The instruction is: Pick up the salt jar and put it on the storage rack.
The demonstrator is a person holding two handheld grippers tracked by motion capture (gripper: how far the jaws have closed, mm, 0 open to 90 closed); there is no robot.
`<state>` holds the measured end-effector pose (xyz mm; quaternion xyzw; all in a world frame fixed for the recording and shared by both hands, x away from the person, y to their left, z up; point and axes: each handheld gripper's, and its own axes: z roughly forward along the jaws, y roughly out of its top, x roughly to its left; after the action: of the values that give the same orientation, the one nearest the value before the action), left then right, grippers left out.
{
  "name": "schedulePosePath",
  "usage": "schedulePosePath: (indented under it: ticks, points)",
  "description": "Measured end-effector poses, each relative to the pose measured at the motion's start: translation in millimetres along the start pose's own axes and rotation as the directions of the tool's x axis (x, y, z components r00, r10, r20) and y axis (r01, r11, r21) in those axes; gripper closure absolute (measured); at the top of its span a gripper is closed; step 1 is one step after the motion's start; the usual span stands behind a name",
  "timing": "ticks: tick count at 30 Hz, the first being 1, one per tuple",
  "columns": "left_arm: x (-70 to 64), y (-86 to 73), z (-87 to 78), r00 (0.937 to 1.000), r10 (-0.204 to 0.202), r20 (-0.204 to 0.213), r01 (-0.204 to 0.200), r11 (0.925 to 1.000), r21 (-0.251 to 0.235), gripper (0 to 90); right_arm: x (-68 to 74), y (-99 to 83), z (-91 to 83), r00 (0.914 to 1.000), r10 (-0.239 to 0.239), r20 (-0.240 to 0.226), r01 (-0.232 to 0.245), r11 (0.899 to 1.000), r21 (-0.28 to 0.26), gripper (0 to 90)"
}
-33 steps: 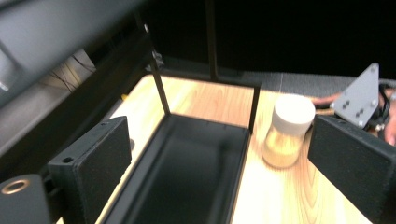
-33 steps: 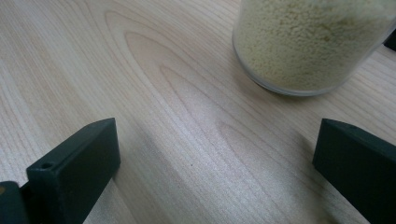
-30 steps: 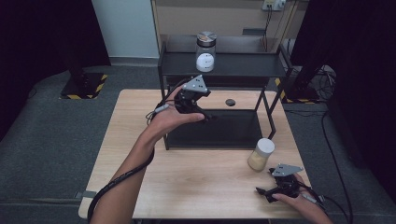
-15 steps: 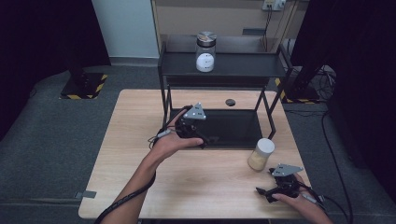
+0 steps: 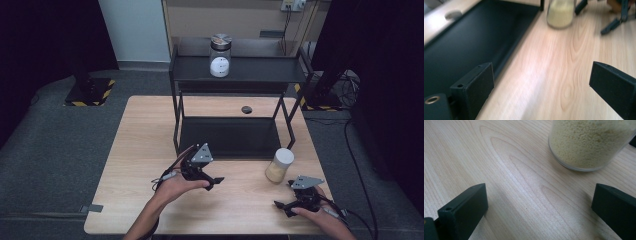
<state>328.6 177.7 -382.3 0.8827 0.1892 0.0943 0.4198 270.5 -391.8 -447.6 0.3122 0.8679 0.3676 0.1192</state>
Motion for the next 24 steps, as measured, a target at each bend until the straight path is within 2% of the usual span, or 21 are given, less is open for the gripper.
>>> schedulePosePath:
  ticks: [3, 7, 10, 12, 16, 19, 20, 23, 24]
  points:
    - [-6.4, -12.5, -1.1, 0.9995, -0.033, -0.004, 0.033, 0.9993, 0.015, 4.7, 0.0, 0.0, 0.0, 1.0, 0.0, 0.0, 0.0, 1.0, 0.0, 1.4]
    - [-17.4, -25.0, -5.3, 0.9972, -0.066, -0.036, 0.068, 0.9963, 0.052, 4.6, 0.0, 0.0, 0.0, 1.0, 0.0, 0.0, 0.0, 1.0, 0.0, 1.4]
    - [-25.6, -33.4, -10.4, 0.9918, -0.108, -0.069, 0.113, 0.9915, 0.065, 4.4, 0.1, 0.0, 0.0, 1.0, 0.0, 0.0, 0.0, 1.0, 0.0, 1.4]
    - [-31.5, -37.6, -14.2, 0.9875, -0.124, -0.098, 0.131, 0.9888, 0.071, 4.4, 0.1, 0.0, 0.0, 1.0, 0.0, 0.0, 0.0, 1.0, 0.0, 1.4]
    - [-36.0, -46.1, -22.1, 0.9789, -0.157, -0.131, 0.168, 0.983, 0.075, 3.8, 0.9, -0.1, -0.2, 1.0, 0.003, 0.003, -0.003, 1.0, 0.001, 1.4]
    - [-38.2, -58.1, -27.4, 0.9659, -0.195, -0.17, 0.208, 0.976, 0.063, 3.8, 1.8, -0.3, -0.3, 1.0, 0.007, 0.007, -0.007, 1.0, 0.0, 1.4]
    - [-37.9, -63.4, -29.7, 0.9591, -0.212, -0.187, 0.228, 0.9715, 0.065, 3.9, 2.2, -0.3, -0.4, 0.9999, 0.008, 0.008, -0.008, 1.0, 0.001, 1.4]
    - [-35.8, -72.6, -36.3, 0.9447, -0.241, -0.222, 0.262, 0.9625, 0.07, 3.9, 3.3, -0.6, -0.6, 0.9998, 0.013, 0.013, -0.013, 1.0, 0.0, 1.3]
    - [-35.5, -76.1, -40.0, 0.9338, -0.259, -0.247, 0.282, 0.9575, 0.062, 3.9, 3.4, -0.7, -0.6, 0.9998, 0.012, 0.013, -0.012, 1.0, 0.0, 1.4]
